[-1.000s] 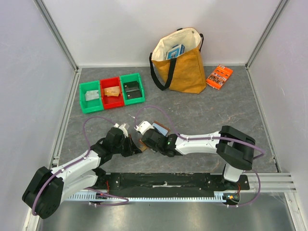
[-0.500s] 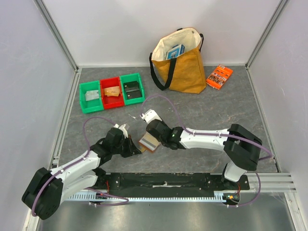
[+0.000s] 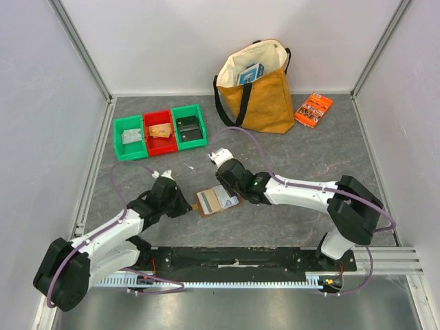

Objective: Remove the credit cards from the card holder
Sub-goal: Remove the credit card from the card holder.

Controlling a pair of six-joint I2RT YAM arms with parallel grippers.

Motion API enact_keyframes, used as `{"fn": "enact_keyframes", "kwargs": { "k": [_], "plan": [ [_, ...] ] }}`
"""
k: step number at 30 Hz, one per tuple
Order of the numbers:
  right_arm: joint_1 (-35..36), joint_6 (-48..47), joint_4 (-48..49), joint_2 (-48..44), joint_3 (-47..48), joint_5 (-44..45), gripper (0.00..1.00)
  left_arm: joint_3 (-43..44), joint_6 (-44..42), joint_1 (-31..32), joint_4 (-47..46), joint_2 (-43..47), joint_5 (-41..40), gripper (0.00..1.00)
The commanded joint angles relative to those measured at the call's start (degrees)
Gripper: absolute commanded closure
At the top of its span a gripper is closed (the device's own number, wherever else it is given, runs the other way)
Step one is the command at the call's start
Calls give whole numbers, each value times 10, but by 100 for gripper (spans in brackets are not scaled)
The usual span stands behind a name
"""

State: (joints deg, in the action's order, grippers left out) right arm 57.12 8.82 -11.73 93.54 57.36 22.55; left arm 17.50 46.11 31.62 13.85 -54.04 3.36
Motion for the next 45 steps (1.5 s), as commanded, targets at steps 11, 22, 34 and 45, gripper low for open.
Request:
{"fn": "enact_keyframes", "kwargs": {
  "k": [11, 22, 34, 45],
  "plan": [
    [-59, 102, 173, -27, -79, -224, 67, 185, -21, -14, 80, 49, -39, 41],
    [-136, 168, 288, 4, -153, -340, 76, 155, 59, 10, -101, -67, 113, 48],
    [-176, 193, 348, 16, -211, -402, 89, 135, 96, 42, -176, -173, 47, 63],
    [-179, 204, 334, 46, -220, -422, 93, 116, 115, 47, -217, -240, 68, 65]
  ]
}}
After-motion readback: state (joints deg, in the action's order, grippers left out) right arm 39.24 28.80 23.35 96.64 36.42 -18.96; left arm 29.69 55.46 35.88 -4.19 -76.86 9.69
